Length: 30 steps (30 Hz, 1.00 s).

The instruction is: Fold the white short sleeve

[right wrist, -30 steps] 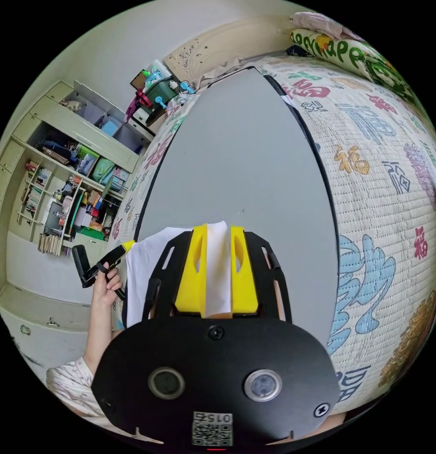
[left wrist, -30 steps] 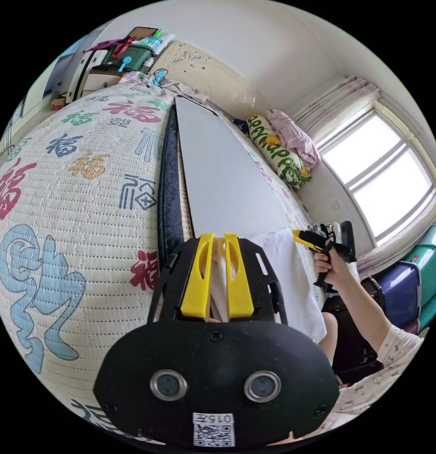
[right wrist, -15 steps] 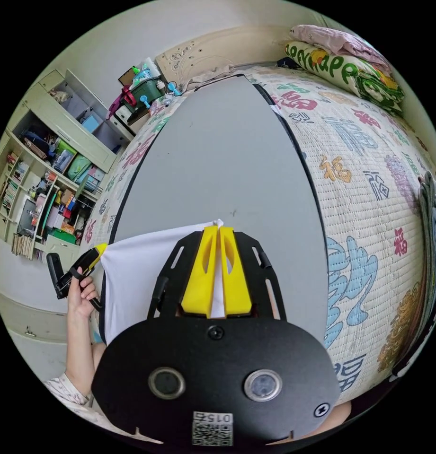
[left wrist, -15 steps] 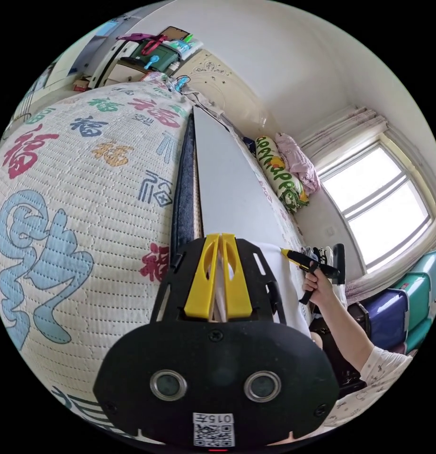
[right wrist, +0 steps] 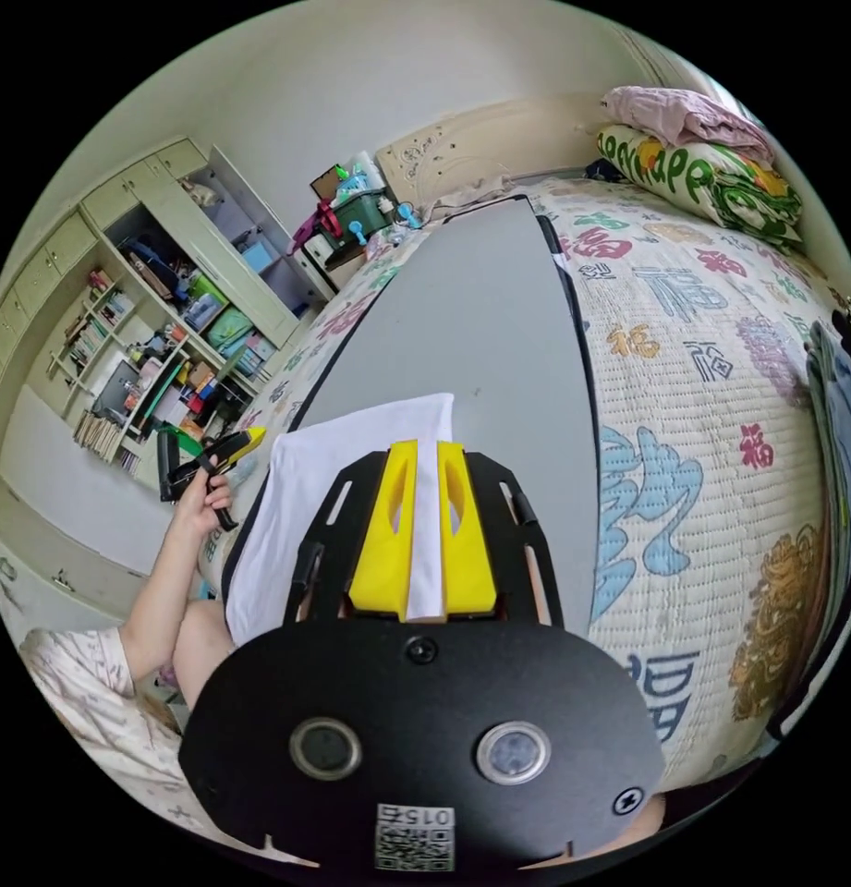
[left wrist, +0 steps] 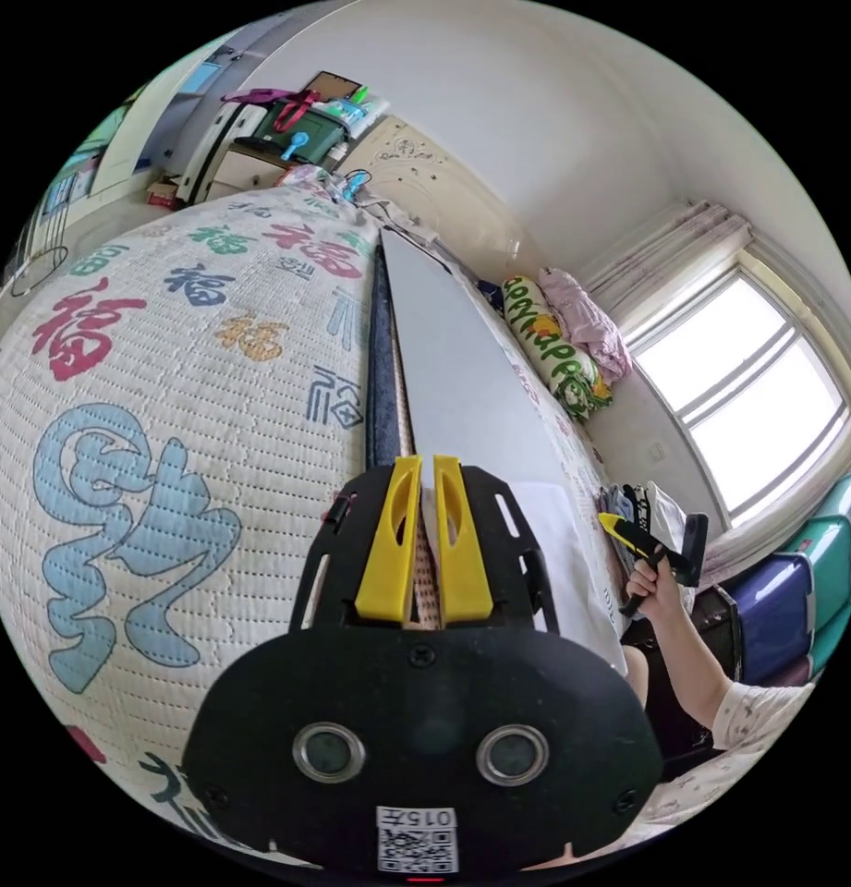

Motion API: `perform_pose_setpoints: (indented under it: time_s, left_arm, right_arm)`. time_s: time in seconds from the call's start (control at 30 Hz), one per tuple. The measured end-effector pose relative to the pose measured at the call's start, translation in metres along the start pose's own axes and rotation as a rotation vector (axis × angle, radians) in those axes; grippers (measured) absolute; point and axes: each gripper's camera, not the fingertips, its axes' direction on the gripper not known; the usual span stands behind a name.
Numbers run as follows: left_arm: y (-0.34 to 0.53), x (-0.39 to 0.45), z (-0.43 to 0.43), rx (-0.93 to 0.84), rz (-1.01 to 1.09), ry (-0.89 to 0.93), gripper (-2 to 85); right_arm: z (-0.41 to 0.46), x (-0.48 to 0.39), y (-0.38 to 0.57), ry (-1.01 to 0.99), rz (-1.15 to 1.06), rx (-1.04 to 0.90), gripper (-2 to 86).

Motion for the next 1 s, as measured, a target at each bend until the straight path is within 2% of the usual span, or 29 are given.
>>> perform_pose_setpoints:
  time_s: [0.27,0.47,0.53,0.77,0.87,1.0]
  left_arm:
    - [0.016,0.083,0.018,-0.091,0.211,0.07,1.4]
    - [0.034,0.13,0.039,-0.173,0.302,0.082,1.1]
    - [0.041,0.141,0.058,-0.259,0.321,0.06,0.7]
    - [0.064,0.151,0.094,-0.36,0.4,-0.099,0.8]
    - [0.068,0.141,0.091,-0.347,0.382,-0.075,1.3]
    - [0.07,0.101,0.053,-0.192,0.243,0.063,3.2]
  right_arm:
    - [-0.073,-0.042,0.189,0.031,-0.083,-0.107,7.9]
    - [-0.091,-0.038,0.267,-0.001,-0.006,-0.129,7.1]
    - [-0.096,-0.032,0.28,-0.009,0.019,-0.115,5.6]
    - [-0.085,-0.031,0.311,0.083,-0.016,-0.164,1.8]
    - [-0.089,-0.035,0.306,0.088,-0.032,-0.193,2.2]
    - [-0.108,-0.041,0.283,0.078,-0.102,-0.168,4.4]
